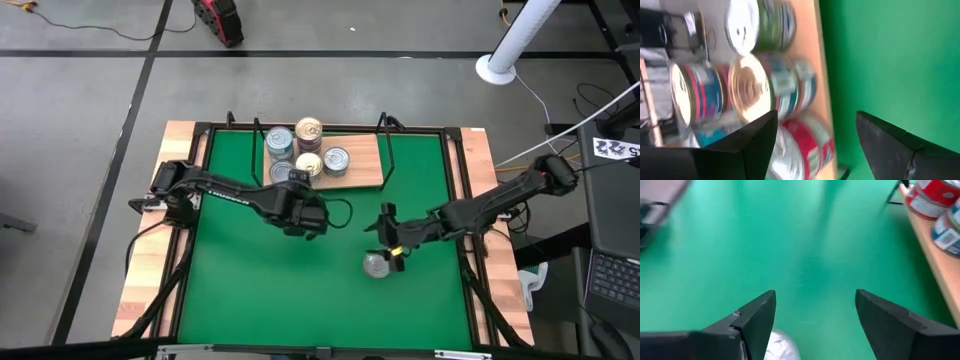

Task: Stack canned seafood by type on shelf
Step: Stack the red tuna can on top of the other red tuna can on the shelf

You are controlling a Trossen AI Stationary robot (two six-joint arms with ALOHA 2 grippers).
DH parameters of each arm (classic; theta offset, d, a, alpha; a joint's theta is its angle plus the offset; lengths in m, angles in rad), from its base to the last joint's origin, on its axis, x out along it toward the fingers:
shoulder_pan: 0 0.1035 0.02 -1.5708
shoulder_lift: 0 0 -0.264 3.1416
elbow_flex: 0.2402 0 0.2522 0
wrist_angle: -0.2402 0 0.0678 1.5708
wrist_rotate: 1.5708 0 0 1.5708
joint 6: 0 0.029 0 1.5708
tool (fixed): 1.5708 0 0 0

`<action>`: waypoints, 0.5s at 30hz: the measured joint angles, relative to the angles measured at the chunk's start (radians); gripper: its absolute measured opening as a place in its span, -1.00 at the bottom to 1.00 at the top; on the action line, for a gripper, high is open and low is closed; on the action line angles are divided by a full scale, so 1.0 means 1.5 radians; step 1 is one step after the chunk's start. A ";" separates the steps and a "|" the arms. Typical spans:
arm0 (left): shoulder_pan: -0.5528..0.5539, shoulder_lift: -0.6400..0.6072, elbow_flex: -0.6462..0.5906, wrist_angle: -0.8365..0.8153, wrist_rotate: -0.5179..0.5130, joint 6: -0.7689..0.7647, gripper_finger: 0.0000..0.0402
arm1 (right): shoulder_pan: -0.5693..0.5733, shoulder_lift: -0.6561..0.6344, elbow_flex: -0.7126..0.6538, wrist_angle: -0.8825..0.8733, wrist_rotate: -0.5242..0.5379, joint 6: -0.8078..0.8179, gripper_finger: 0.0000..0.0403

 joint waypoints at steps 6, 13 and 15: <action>-0.022 0.000 -0.003 0.158 0.000 0.002 0.32 | 0.000 -0.073 0.000 -0.049 -0.089 0.043 0.36; -0.032 0.000 -0.003 0.293 0.000 0.002 0.32 | 0.000 -0.092 0.000 -0.077 -0.200 0.122 0.36; -0.032 0.000 -0.003 0.321 0.003 0.002 0.32 | 0.000 -0.091 0.000 -0.086 -0.230 0.134 0.36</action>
